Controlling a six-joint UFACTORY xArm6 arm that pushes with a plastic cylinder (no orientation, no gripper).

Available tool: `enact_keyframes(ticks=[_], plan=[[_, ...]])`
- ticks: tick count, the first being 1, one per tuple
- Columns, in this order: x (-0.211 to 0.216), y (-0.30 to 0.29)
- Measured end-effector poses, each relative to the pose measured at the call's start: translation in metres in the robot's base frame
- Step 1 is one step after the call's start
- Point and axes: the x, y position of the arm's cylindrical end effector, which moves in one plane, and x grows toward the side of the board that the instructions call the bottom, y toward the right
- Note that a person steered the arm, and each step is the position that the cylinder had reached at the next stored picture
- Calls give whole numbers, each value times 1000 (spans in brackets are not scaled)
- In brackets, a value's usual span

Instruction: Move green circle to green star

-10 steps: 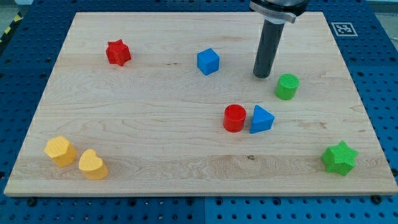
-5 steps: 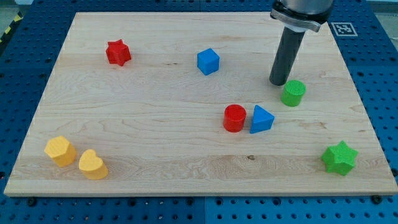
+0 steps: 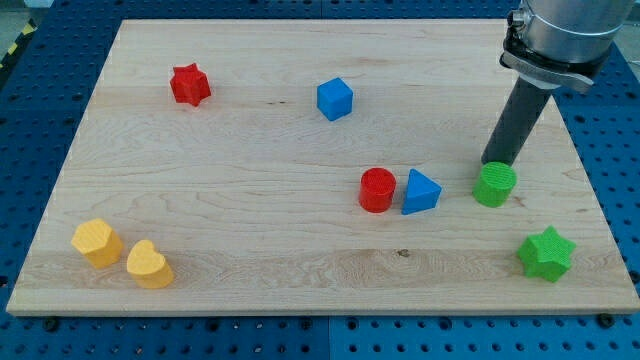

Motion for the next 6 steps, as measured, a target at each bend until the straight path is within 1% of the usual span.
enact_keyframes(ticks=[1, 2, 4, 6], plan=[[1, -4], [1, -27], [2, -32], [43, -31]])
